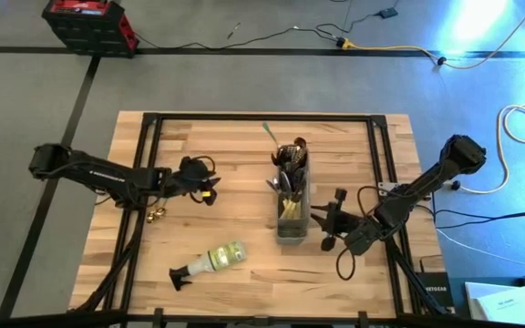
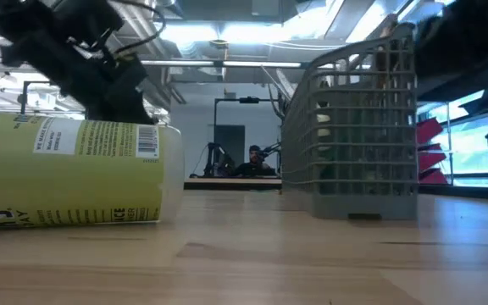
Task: Sort silverware
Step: Put the spoon into the silverware basket
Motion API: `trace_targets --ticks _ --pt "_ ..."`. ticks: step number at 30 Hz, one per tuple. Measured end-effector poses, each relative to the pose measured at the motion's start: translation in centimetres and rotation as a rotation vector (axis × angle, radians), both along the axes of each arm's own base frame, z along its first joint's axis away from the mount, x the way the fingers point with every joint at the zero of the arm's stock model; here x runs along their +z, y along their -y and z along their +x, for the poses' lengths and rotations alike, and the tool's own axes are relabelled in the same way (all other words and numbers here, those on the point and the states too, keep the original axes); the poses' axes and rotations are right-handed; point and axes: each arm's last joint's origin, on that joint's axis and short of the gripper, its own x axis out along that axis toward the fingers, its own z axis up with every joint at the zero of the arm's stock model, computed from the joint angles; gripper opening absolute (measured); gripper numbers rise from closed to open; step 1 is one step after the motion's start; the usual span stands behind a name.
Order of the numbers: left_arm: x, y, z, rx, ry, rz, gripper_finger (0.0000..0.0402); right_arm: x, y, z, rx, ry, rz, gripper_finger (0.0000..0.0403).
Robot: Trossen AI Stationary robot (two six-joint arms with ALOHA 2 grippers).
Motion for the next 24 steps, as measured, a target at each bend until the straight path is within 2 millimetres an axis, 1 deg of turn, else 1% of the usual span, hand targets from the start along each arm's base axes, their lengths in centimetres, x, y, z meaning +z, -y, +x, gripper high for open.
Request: trace_targets --ticks 3,6,9,12,16,18,20,22,24 --pt "-1.0 0.3 -0.5 0.005 -0.009 -0.026 0.0118 1.4 -0.3 0.6 0.027 -0.016 -0.100 0.0076" --pt "-1.4 0.6 -0.8 0.001 -0.001 -0.037 0.0118 4.6 -1.0 1.6 0.049 0.039 -0.144 0.0076" --pt "-1.7 1.0 -0.9 -0.015 0.048 -0.021 0.0118 6.9 -1.4 2.1 0.078 0.021 -0.227 0.0076" --pt "-1.7 1.3 -1.0 -0.028 0.076 0.024 0.0118 9.7 -1.7 2.5 0.076 0.048 -0.210 0.0076" --pt "-1.3 1.5 -0.9 -0.013 0.082 0.104 0.0118 12.4 -1.7 2.8 0.082 0.054 -0.220 0.0076" --pt "-1.2 1.4 -0.8 -0.015 0.079 0.137 0.0118 14.5 -1.3 3.5 0.078 0.123 -0.194 0.0076" --pt "-1.2 1.3 -0.9 -0.009 0.070 0.155 0.0118 16.2 -0.6 4.2 0.126 0.180 -0.141 0.0076" --pt "-1.2 1.3 -0.9 -0.008 0.065 0.158 0.0118 16.9 -0.1 4.8 0.224 0.189 -0.101 0.0076" --pt "-1.2 1.3 -0.9 -0.003 0.072 0.143 0.0118 17.1 0.4 5.4 0.304 0.202 -0.059 0.0076"
